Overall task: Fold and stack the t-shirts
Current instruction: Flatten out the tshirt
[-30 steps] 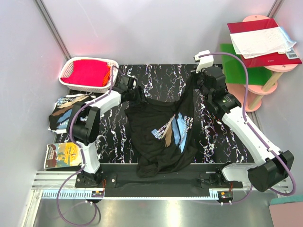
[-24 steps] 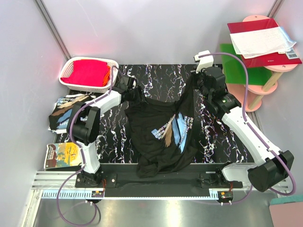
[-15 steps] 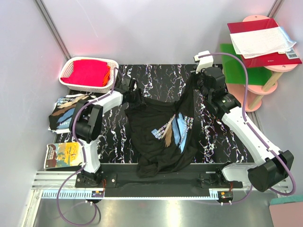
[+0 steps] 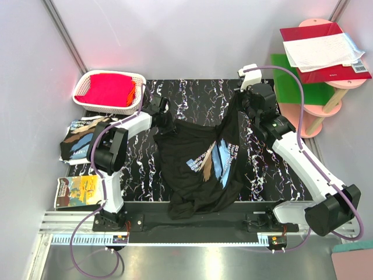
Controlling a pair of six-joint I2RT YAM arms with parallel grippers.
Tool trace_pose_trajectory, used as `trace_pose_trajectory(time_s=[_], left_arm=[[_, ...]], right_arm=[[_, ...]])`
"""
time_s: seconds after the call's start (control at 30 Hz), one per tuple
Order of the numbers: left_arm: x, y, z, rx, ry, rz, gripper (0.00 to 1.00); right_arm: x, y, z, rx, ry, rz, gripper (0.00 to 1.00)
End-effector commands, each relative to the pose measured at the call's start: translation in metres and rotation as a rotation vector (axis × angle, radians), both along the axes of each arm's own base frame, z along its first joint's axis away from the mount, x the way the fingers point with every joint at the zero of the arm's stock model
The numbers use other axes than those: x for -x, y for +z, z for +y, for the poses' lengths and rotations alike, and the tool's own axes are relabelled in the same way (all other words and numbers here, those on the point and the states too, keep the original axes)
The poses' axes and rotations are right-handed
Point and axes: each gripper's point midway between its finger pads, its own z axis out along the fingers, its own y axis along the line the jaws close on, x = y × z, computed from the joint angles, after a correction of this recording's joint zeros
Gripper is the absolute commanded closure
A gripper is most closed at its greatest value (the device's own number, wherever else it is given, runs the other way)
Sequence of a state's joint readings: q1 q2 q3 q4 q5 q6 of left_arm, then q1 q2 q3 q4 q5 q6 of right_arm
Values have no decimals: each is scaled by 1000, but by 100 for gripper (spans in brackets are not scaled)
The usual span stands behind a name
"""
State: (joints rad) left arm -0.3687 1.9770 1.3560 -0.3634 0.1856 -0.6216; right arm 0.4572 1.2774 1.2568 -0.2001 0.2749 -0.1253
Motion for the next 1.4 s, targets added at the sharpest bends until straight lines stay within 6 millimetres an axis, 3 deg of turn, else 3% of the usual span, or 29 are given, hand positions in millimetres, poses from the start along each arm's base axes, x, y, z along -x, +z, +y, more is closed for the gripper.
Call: trace_pose_trajectory(time_s=[0.0, 0.1, 0.2, 0.23, 0.3, 0.33, 0.4, 0.43, 0.57, 0.63, 0.8, 0.93, 1.07, 1.1, 1.17, 1.2, 1.27, 1.3, 1.37], left_arm=[[-17, 34, -1, 10, 3, -106, 100], [-20, 75, 13, -32, 29, -197, 100], [-23, 137, 37, -60, 82, -313, 100], [-19, 173, 48, -57, 106, -387, 100], [-13, 217, 76, -84, 172, -462, 100], [0, 260, 97, -103, 231, -561, 100], [20, 305, 127, -135, 311, -658, 100], [45, 343, 149, -147, 384, -755, 100], [120, 412, 200, -217, 508, -916, 100], [164, 421, 223, -271, 556, -930, 100], [267, 434, 254, -255, 614, -994, 100], [328, 439, 254, -155, 568, -1061, 100], [380, 459, 254, -81, 508, -1154, 100], [389, 464, 255, -48, 506, -1184, 100], [404, 479, 257, -12, 500, -1243, 100], [403, 484, 257, -6, 506, -1243, 100], [405, 500, 259, 22, 505, -1277, 100], [391, 504, 256, 4, 504, -1256, 100], [366, 508, 253, -19, 505, -1229, 100]], right_arm=[[0, 14, 0, -37, 1, -44, 100], [1, 18, 0, -44, 0, -52, 100], [6, 37, -2, -64, 1, -82, 100], [8, 42, -3, -68, 1, -90, 100], [17, 65, -7, -92, 3, -132, 100], [21, 69, -9, -91, 4, -130, 100], [38, 90, -14, -121, 14, -164, 100], [46, 98, -15, -136, 24, -177, 100], [101, 140, -30, -225, 82, -282, 100], [122, 150, -39, -240, 91, -303, 100], [197, 188, -60, -269, 177, -395, 100], [256, 214, -71, -310, 278, -494, 100], [312, 238, -90, -328, 324, -606, 100], [324, 247, -96, -337, 322, -637, 100], [328, 255, -105, -334, 288, -660, 100], [333, 265, -115, -346, 249, -685, 100], [324, 272, -119, -327, 211, -688, 100], [322, 280, -123, -331, 185, -703, 100], [290, 282, -120, -296, 120, -662, 100]])
